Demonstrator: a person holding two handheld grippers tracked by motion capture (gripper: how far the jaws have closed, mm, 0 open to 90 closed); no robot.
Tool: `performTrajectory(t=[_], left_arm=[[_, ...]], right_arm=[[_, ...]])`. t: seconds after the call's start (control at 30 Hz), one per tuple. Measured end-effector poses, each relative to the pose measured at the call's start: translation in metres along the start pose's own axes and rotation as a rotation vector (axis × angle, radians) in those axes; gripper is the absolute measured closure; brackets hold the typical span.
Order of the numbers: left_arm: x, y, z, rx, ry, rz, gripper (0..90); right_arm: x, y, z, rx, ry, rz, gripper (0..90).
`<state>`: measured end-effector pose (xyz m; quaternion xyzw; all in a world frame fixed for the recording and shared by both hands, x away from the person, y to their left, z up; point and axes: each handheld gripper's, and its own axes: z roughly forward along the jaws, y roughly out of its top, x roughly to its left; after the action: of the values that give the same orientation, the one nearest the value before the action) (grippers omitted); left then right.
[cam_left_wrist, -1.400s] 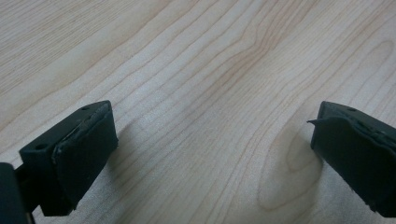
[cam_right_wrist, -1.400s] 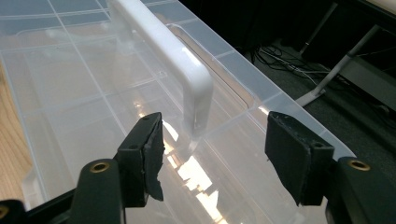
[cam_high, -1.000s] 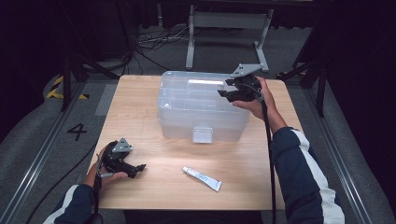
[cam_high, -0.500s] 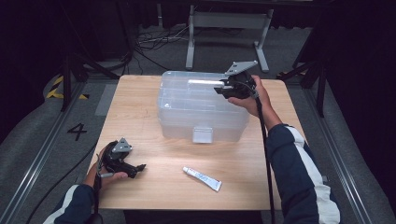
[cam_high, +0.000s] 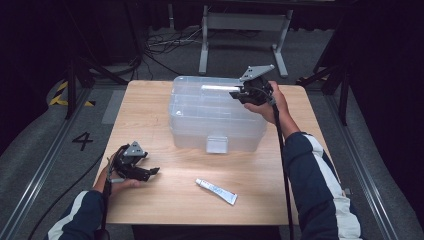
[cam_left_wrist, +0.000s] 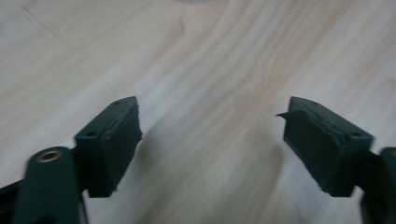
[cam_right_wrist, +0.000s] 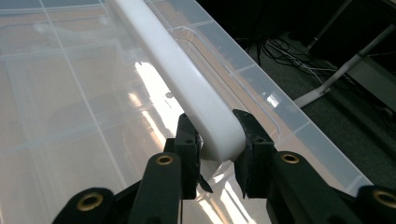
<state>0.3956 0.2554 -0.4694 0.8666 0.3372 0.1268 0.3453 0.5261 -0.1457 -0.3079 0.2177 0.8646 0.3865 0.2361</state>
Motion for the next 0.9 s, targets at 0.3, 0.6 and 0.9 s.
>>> performTrajectory(t=[0.3,0.6,0.9], left_arm=[[0.008,0.057,0.018,-0.069,0.008,0.03,16.6],[0.012,0.077,0.037,-0.098,-0.018,0.028,15.5],[0.014,0.084,0.043,-0.092,-0.044,0.059,25.0]], right_arm=[[0.0,0.001,0.0,0.016,0.001,-0.008,73.8],[-0.001,0.001,0.0,0.011,0.007,-0.01,73.9],[0.0,0.0,-0.001,0.005,0.009,-0.01,74.0]])
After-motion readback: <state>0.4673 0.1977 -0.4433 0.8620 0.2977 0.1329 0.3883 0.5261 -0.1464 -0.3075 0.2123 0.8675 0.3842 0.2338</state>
